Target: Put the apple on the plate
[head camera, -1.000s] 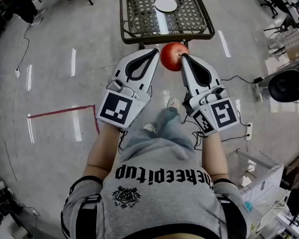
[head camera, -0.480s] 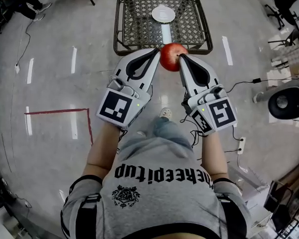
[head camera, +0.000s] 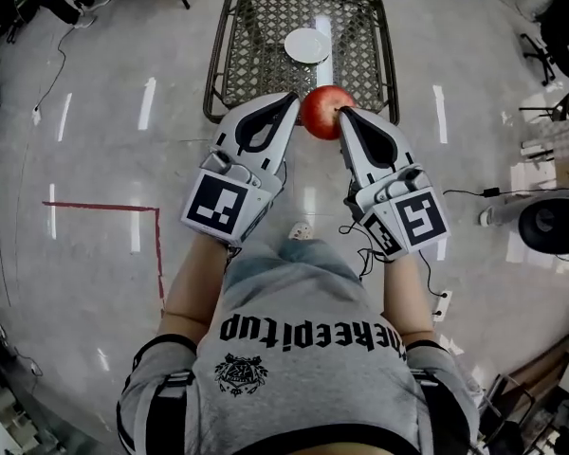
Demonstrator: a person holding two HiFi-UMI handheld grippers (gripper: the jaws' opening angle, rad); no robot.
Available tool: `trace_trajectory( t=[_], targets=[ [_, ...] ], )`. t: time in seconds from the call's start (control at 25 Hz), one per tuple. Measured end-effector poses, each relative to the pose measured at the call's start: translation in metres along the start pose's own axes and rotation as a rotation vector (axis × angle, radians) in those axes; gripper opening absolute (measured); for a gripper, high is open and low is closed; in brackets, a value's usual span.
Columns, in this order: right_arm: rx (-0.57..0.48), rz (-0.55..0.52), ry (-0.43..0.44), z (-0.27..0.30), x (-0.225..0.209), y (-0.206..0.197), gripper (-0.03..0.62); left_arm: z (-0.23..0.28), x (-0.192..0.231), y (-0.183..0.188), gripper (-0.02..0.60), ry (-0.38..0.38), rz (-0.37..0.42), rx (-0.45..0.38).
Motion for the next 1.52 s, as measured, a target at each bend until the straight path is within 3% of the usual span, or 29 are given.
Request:
trace_trajectory(
  t=[0.44, 0.88, 0.96, 1.16, 1.4, 1.52],
  targets=[
    [-0.003, 0.016, 0.03, 0.025, -0.037, -0.003, 0.012, 0.037, 0.019, -0.008, 0.018, 0.028, -0.006, 0.04],
    [0.001, 0.04, -0.055, 0.065, -0.07, 0.008, 0.012, 0.079, 0.058, -0.007, 0.018, -0.06, -0.004, 0.079],
    [0.003, 0.047, -0.073, 0.077, -0.071, 0.01, 0.012, 0.084, 0.07, -0.009, 0.018, -0.082, -0.006, 0.097],
    [0.005, 0.061, -0.115, 0.104, -0.076, 0.014, 0.012, 0.096, 0.101, -0.008, 0.018, -0.117, 0.023, 0.052],
    [0.009, 0.076, -0.167, 0.132, -0.072, 0.018, 0.012, 0.099, 0.127, -0.017, 0.018, -0.182, 0.005, 0.123],
    [0.016, 0.085, -0.188, 0.148, -0.068, 0.019, 0.012, 0.101, 0.145, -0.019, 0.018, -0.204, 0.011, 0.1]
  ],
)
Point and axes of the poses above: the fingertips, and each gripper's own axes: z forward along the fingers, x to its left, y out of its top, the point moved 3 cm from there along -z, backward along the fingers, and after that the axes turned 12 degrees about x, right-handed, at the moved point
